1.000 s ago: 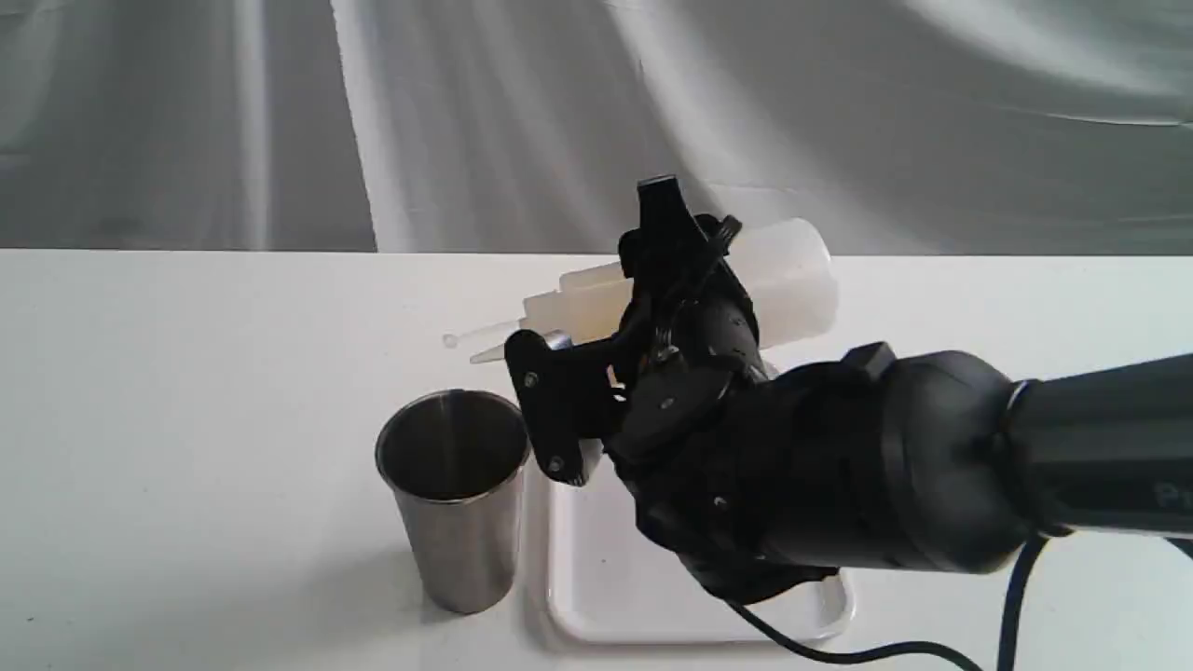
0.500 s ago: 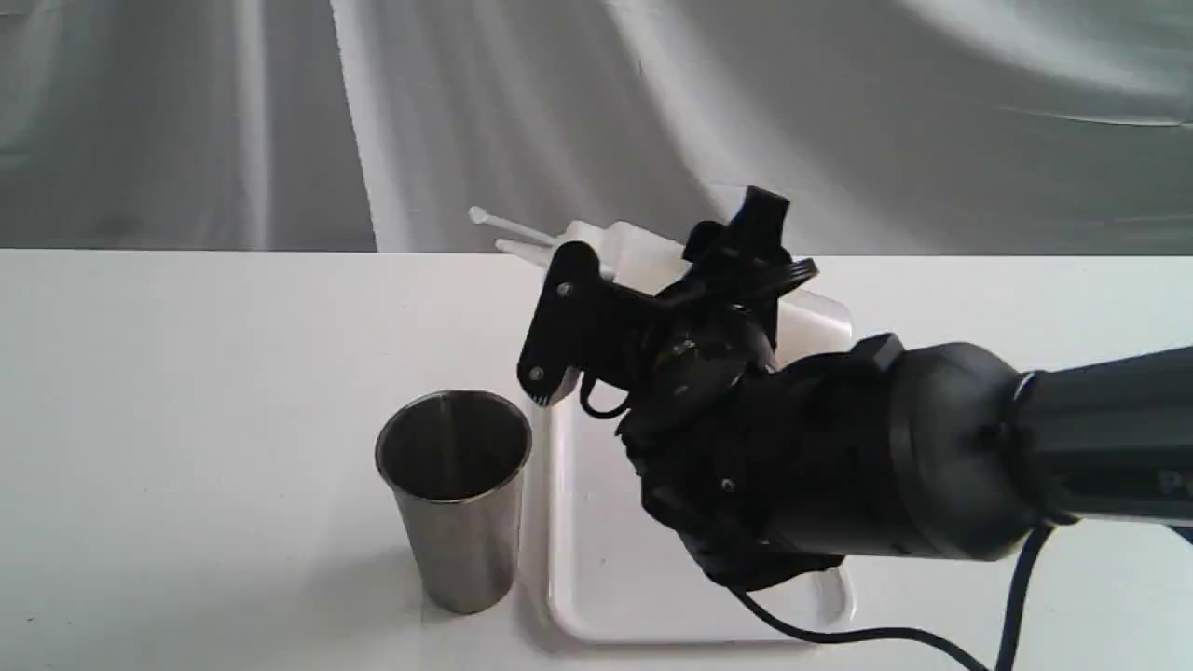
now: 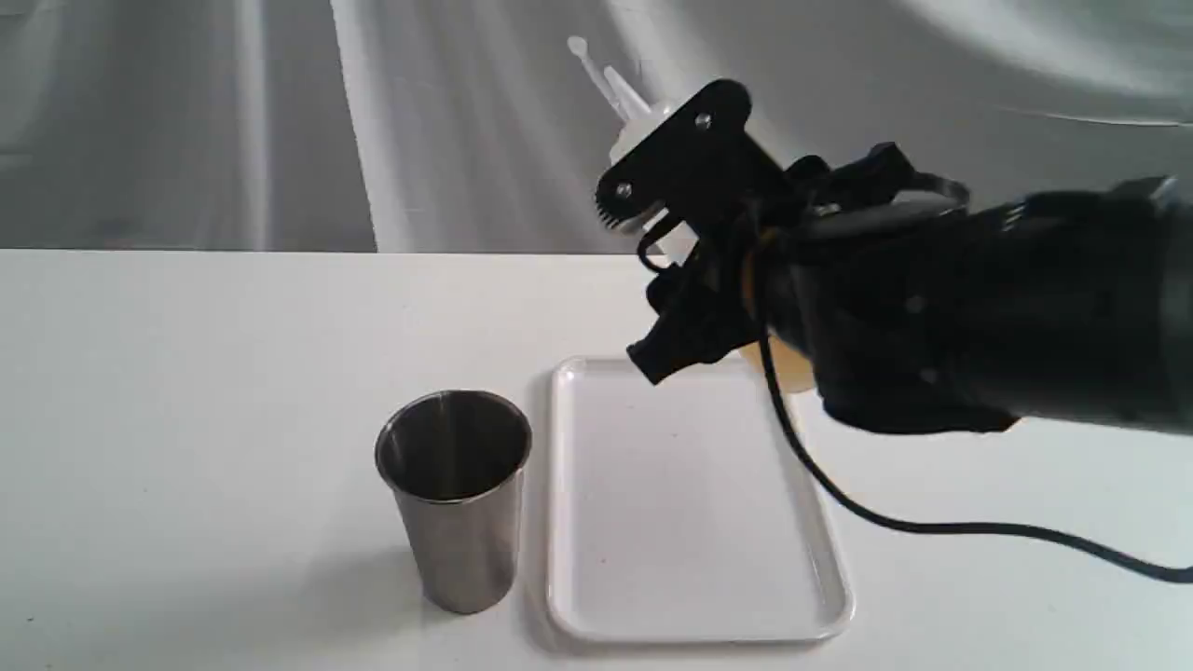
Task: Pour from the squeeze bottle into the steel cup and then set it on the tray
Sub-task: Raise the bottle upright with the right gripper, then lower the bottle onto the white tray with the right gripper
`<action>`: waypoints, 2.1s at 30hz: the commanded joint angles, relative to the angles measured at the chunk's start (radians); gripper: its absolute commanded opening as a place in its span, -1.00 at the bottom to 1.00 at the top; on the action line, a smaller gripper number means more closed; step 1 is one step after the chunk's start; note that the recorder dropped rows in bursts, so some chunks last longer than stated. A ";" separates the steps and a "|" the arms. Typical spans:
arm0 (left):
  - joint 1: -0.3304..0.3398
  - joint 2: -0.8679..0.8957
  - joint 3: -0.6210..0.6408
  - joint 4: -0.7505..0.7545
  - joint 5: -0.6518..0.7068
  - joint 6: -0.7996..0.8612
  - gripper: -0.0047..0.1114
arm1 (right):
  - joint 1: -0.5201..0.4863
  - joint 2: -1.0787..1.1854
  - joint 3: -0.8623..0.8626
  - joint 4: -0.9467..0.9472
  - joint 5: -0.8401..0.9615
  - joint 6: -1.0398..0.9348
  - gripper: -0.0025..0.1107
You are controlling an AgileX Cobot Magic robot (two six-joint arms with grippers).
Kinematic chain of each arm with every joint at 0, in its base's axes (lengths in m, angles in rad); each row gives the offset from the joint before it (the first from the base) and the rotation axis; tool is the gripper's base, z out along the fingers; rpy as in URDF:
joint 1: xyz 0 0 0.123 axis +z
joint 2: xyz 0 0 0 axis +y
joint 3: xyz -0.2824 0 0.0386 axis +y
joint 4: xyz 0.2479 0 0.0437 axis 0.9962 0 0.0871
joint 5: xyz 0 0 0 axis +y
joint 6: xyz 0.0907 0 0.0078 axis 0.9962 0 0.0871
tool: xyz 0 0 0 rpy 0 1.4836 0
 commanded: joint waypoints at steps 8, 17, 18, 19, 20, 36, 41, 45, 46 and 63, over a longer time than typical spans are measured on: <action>-0.008 -0.003 0.004 -0.001 -0.007 -0.001 -0.92 | -0.127 -0.118 -0.001 0.249 -0.378 -0.291 -0.96; -0.008 -0.003 0.004 -0.001 -0.007 -0.003 -0.92 | -0.179 -0.125 0.118 0.887 -0.765 -1.076 -0.96; -0.008 -0.003 0.004 -0.001 -0.007 -0.003 -0.92 | -0.179 -0.125 0.143 0.981 -0.830 -1.187 -0.96; -0.008 -0.003 0.004 -0.001 -0.007 -0.003 -0.92 | -0.179 -0.125 0.165 1.028 -0.865 -1.238 -0.96; -0.008 -0.003 0.004 -0.001 -0.007 -0.003 -0.92 | -0.179 -0.125 0.199 1.113 -0.941 -1.324 -0.96; -0.008 -0.003 0.004 -0.001 -0.007 -0.002 -0.92 | -0.178 -0.061 0.394 1.571 -1.315 -1.539 -0.96; -0.008 -0.003 0.004 -0.001 -0.007 -0.002 -0.92 | -0.178 -0.069 0.394 1.664 -1.266 -1.598 -0.96; -0.008 -0.003 0.004 -0.001 -0.007 -0.002 -0.92 | -0.178 -0.069 0.394 1.715 -1.248 -1.615 -0.96; -0.008 -0.003 0.004 -0.001 -0.007 -0.002 -0.92 | -0.178 -0.069 0.394 1.720 -1.228 -1.615 -0.96; -0.008 -0.003 0.004 -0.001 -0.007 -0.004 -0.92 | -0.178 -0.005 0.394 1.580 -1.378 -1.109 -0.96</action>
